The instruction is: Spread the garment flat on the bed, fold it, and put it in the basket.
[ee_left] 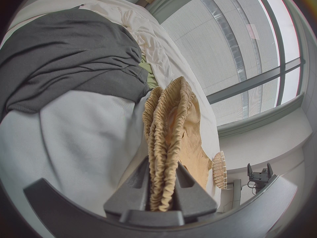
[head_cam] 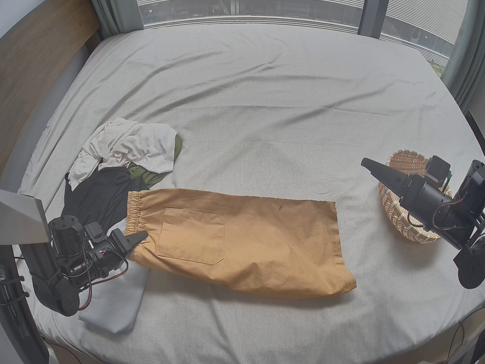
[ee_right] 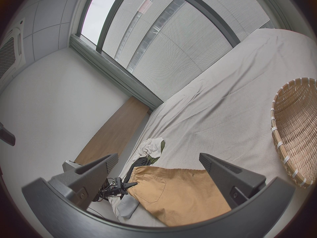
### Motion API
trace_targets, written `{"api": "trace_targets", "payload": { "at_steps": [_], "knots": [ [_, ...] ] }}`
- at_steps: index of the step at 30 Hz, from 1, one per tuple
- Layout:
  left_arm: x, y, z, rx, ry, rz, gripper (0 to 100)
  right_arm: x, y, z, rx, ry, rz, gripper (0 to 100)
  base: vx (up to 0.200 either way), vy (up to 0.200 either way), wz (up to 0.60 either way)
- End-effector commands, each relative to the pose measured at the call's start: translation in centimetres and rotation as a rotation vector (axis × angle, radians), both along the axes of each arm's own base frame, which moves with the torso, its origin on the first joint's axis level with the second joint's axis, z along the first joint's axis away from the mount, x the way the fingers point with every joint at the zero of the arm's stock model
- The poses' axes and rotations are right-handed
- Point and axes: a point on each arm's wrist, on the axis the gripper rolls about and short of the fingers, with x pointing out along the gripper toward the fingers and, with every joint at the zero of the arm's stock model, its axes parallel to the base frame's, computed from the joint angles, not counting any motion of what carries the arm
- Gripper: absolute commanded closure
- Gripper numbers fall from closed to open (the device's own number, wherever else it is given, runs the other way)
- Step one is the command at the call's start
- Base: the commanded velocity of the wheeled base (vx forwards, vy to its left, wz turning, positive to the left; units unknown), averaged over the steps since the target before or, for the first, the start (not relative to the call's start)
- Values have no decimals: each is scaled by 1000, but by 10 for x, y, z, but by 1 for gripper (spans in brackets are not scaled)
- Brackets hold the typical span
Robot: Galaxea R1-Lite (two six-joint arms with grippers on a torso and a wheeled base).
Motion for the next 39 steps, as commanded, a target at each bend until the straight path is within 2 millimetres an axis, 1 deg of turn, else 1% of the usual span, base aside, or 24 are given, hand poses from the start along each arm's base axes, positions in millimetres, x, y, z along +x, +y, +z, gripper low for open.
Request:
{"api": "trace_targets", "payload": {
  "at_steps": [1,3,4,5,6,9,10,11,13,14,15,16,25,26,29,35,38,39],
  "knots": [
    [-1,0,4,1,-12,-1,100,0,1,0,0,2,3,0,0,0,0],
    [-2,-1,6,0,-22,-6,100,0,1,0,0,2,3,0,0,0,0],
    [-3,-8,15,-2,-55,-30,100,0,1,0,0,2,3,0,0,0,0],
    [-4,-10,16,-4,-58,-37,100,0,1,0,0,2,3,0,0,0,0],
    [-5,-17,20,-5,-73,-62,100,0,1,0,0,2,3,0,0,0,0],
    [-7,-29,30,-10,-111,-105,100,0,1,0,0,2,3,0,0,0,0],
    [-7,-29,30,-10,-111,-105,100,0,1,0,0,2,3,0,0,0,0],
    [-8,-39,34,-13,-128,-141,100,0,1,0,0,0,3,0,0,0,0],
    [-8,-46,35,-16,-137,-169,100,0,1,0,0,0,3,0,0,0,0],
    [-8,-46,35,-16,-137,-169,100,0,1,0,0,0,3,0,0,0,0],
    [-9,-54,37,-18,-144,-192,100,-1,0,0,0,-1,3,0,0,0,0],
    [-9,-54,37,-18,-144,-195,100,-1,0,0,0,-1,3,0,0,0,0],
    [-11,-85,43,-33,-184,-293,100,-1,0,1,2,-6,3,0,0,0,0],
    [-11,-86,43,-34,-185,-296,100,-1,0,1,2,-6,3,0,0,0,0],
    [-13,-100,45,-41,-197,-343,100,-1,0,2,2,-7,1,0,0,0,0],
    [-7,-118,50,-56,-238,-391,100,0,-1,2,3,-10,-2,0,0,0,0],
    [-7,-129,51,-64,-250,-421,100,0,-1,4,4,-16,-3,0,0,0,0],
    [-7,-129,51,-64,-250,-421,100,0,-1,4,4,-16,-3,0,0,0,0]
  ]
}}
